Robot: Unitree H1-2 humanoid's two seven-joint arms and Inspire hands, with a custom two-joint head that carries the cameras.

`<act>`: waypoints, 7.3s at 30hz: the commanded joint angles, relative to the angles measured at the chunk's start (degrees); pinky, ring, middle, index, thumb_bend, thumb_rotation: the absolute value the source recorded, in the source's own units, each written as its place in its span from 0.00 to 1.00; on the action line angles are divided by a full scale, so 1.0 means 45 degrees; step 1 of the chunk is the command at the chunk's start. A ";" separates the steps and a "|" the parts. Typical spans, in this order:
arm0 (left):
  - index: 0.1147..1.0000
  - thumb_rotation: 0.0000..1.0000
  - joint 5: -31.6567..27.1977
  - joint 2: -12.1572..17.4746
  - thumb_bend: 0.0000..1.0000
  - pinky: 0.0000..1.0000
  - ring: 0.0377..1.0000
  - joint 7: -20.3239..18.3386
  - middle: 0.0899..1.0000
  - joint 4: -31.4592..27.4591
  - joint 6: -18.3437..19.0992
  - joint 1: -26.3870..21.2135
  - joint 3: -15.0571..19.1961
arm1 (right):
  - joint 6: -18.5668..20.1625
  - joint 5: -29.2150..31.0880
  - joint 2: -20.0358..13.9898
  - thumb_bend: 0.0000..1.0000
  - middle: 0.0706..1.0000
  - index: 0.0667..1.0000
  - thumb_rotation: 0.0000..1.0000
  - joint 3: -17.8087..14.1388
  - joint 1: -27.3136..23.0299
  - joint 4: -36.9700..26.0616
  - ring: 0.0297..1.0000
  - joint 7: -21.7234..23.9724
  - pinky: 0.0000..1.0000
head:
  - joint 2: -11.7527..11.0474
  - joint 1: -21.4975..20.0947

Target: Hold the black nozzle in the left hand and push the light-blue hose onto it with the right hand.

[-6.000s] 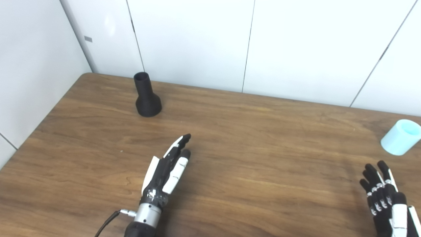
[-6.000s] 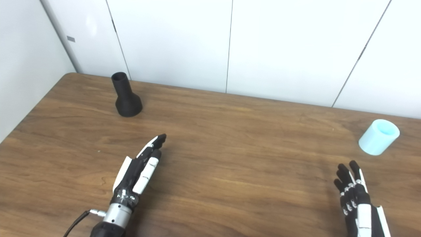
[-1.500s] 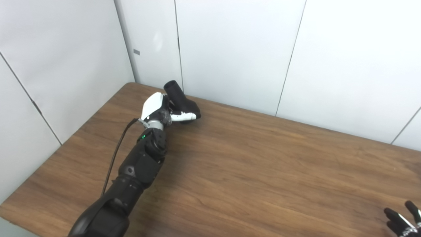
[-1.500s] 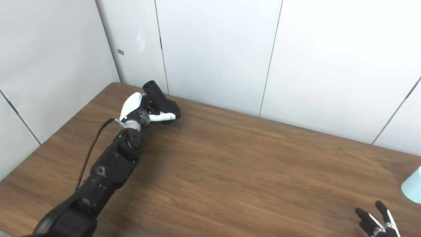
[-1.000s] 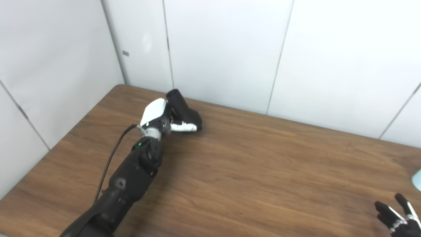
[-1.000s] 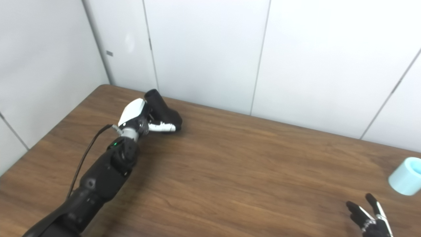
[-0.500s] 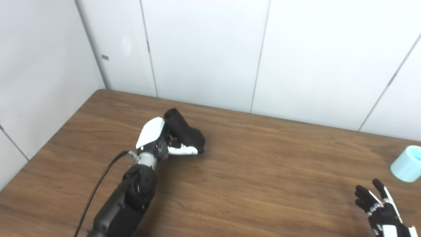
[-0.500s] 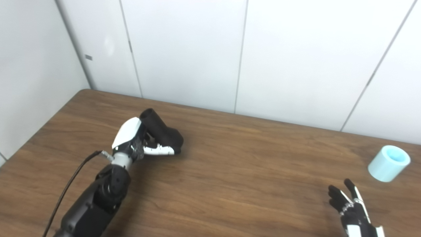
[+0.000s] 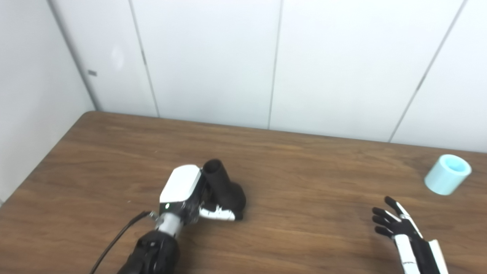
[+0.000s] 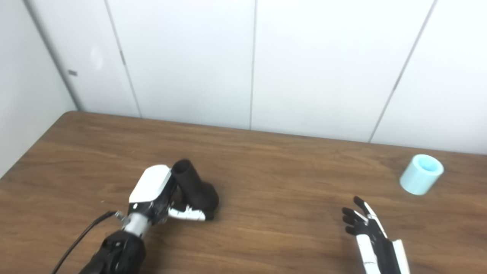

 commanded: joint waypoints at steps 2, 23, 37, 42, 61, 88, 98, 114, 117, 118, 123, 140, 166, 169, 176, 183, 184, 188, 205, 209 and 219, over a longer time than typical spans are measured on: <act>0.43 0.00 0.0352 -0.0260 0.52 0.49 0.52 -0.0627 0.42 -0.0605 -0.0633 0.0270 -0.0683 | 0.0071 0.0241 -0.0043 0.43 0.80 0.86 0.93 -0.0052 -0.0164 -0.0793 0.80 -0.0068 0.73 | -0.0052 0.0005; 0.43 0.00 0.1496 -0.1026 0.52 0.47 0.54 -0.1129 0.42 0.0227 -0.1661 0.0583 -0.2101 | -0.1458 -0.0233 -0.0370 0.46 0.75 0.78 0.37 -0.0678 -0.0684 -0.1601 0.73 -0.1109 0.64 | 0.0455 -0.1341; 0.44 0.00 0.1093 -0.1284 0.52 0.47 0.54 -0.1445 0.41 0.0706 -0.1888 0.0333 -0.2053 | -0.0403 -0.0678 -0.0790 0.48 0.72 0.75 0.16 -0.1320 -0.1958 -0.2360 0.72 -0.1157 0.66 | 0.0717 -0.2146; 0.44 0.00 0.0936 -0.1293 0.52 0.47 0.53 -0.1460 0.39 0.0746 -0.1901 0.0325 -0.1989 | 0.0824 -0.0677 -0.1599 0.59 0.72 0.73 0.21 -0.2199 -0.2973 -0.2469 0.70 -0.1075 0.64 | 0.0754 -0.2680; 0.44 0.00 0.0286 -0.1084 0.52 0.50 0.53 -0.1441 0.40 0.0810 -0.2180 0.0455 -0.1495 | 0.5208 -0.4437 -0.6078 0.92 0.79 0.76 0.06 -0.0991 -0.6729 0.0010 0.79 0.1789 0.70 | 0.0082 -0.5645; 0.44 0.00 0.0380 -0.1106 0.52 0.48 0.52 -0.1395 0.39 0.1025 -0.2498 0.0575 -0.0990 | 0.3560 -0.6648 -0.8368 0.95 0.86 0.79 0.10 0.2819 -0.9763 0.8299 0.85 0.1734 0.72 | -0.0496 -0.6623; 0.44 0.00 0.0593 -0.1219 0.52 0.47 0.51 -0.1327 0.40 0.1138 -0.2425 0.0567 -0.0970 | 0.2439 -0.5965 -0.8014 0.94 0.83 0.76 0.07 0.2429 -0.9836 0.9629 0.79 0.0541 0.69 | -0.0547 -0.6529; 0.43 0.00 0.0652 -0.1211 0.52 0.48 0.51 -0.1405 0.41 0.1129 -0.2387 0.0540 -0.0977 | 0.2329 -0.5207 -0.7806 0.88 0.70 0.74 0.09 0.2088 -0.9757 1.0085 0.65 0.0201 0.58 | -0.0494 -0.6518; 0.43 0.00 0.0711 -0.1201 0.52 0.48 0.51 -0.1431 0.41 0.1148 -0.2365 0.0527 -0.1003 | 0.2148 -0.5018 -0.7775 0.87 0.68 0.73 0.08 0.2004 -0.9730 1.0100 0.62 0.0120 0.56 | -0.0494 -0.6518; 0.43 0.00 0.0736 -0.1192 0.52 0.48 0.52 -0.1445 0.41 0.1158 -0.2365 0.0520 -0.1016 | 0.2128 -0.4939 -0.7768 0.86 0.68 0.73 0.07 0.1975 -0.9720 1.0085 0.62 0.0124 0.56 | -0.0494 -0.6518; 0.43 0.00 0.0828 -0.1179 0.52 0.49 0.52 -0.1444 0.42 0.1197 -0.2419 0.0504 -0.1037 | 0.1876 -0.4828 -0.7791 0.86 0.67 0.70 0.05 0.2004 -0.9730 1.0188 0.62 -0.0027 0.58 | -0.0494 -0.6518; 0.43 0.00 0.0873 -0.1295 0.52 0.48 0.51 -0.1356 0.41 0.1330 -0.2416 0.0456 -0.1040 | 0.1741 -0.4785 -0.7810 0.86 0.68 0.70 0.07 0.2096 -0.9789 0.9938 0.63 -0.0146 0.57 | -0.0427 -0.6367; 0.43 0.00 0.1019 -0.1344 0.52 0.50 0.53 -0.1367 0.42 0.1373 -0.2303 0.0410 -0.1151 | 0.1066 -0.4880 -0.7995 0.85 0.63 0.65 0.04 0.2294 -1.0023 0.9907 0.59 -0.0028 0.55 | -0.0343 -0.6276; 0.43 0.00 0.1021 -0.1345 0.52 0.51 0.53 -0.1372 0.42 0.1376 -0.2296 0.0407 -0.1159 | 0.1101 -0.4875 -0.7949 0.85 0.60 0.62 0.02 0.2243 -1.0060 0.9984 0.57 -0.0084 0.53 | -0.0343 -0.6276; 0.43 0.00 0.0941 -0.1355 0.52 0.51 0.53 -0.1402 0.43 0.1351 -0.2277 0.0423 -0.1140 | 0.1094 -0.5198 -0.7971 0.54 0.47 0.48 0.00 0.2361 -1.0023 1.0031 0.41 -0.0278 0.44 | -0.0343 -0.6276; 0.43 0.00 0.0958 -0.1361 0.52 0.50 0.53 -0.1429 0.42 0.1301 -0.2216 0.0401 -0.1167 | 0.0792 -0.5445 -0.8110 0.51 0.45 0.49 0.00 0.2459 -0.9965 1.0077 0.37 -0.0298 0.40 | -0.0272 -0.6283; 0.43 0.00 0.0954 -0.1364 0.52 0.50 0.53 -0.1425 0.42 0.1294 -0.2208 0.0404 -0.1168 | 0.0710 -0.5530 -0.8149 0.51 0.45 0.49 0.00 0.2496 -0.9942 1.0088 0.37 -0.0341 0.41 | -0.0241 -0.6293; 0.43 0.00 0.0915 -0.1360 0.52 0.50 0.53 -0.1412 0.43 0.1304 -0.2202 0.0405 -0.1168 | 0.0686 -0.5759 -0.8189 0.52 0.44 0.49 0.00 0.2525 -0.9880 1.0149 0.37 -0.0426 0.43 | -0.0241 -0.6293; 0.43 0.00 0.1559 -0.1705 0.52 0.48 0.52 -0.1590 0.41 0.0803 -0.1630 0.0575 -0.1611 | 0.1450 -0.5131 -0.8200 0.51 0.47 0.48 0.00 0.0927 -0.7710 0.4147 0.37 0.0880 0.38 | 0.0377 -0.3931; 0.44 0.00 0.1801 -0.1902 0.52 0.48 0.52 -0.1667 0.40 0.0726 -0.1474 0.0612 -0.1731 | 0.1675 -0.5068 -0.8043 0.51 0.45 0.49 0.00 0.0430 -0.6992 0.2278 0.35 0.1320 0.40 | 0.0515 -0.3277; 0.44 0.00 0.2036 -0.2170 0.52 0.47 0.52 -0.1704 0.39 0.0646 -0.1119 0.0622 -0.1987 | 0.1994 -0.4781 -0.6843 0.50 0.47 0.49 0.00 0.0489 -0.5732 -0.1111 0.37 0.2299 0.35 | 0.0690 -0.2185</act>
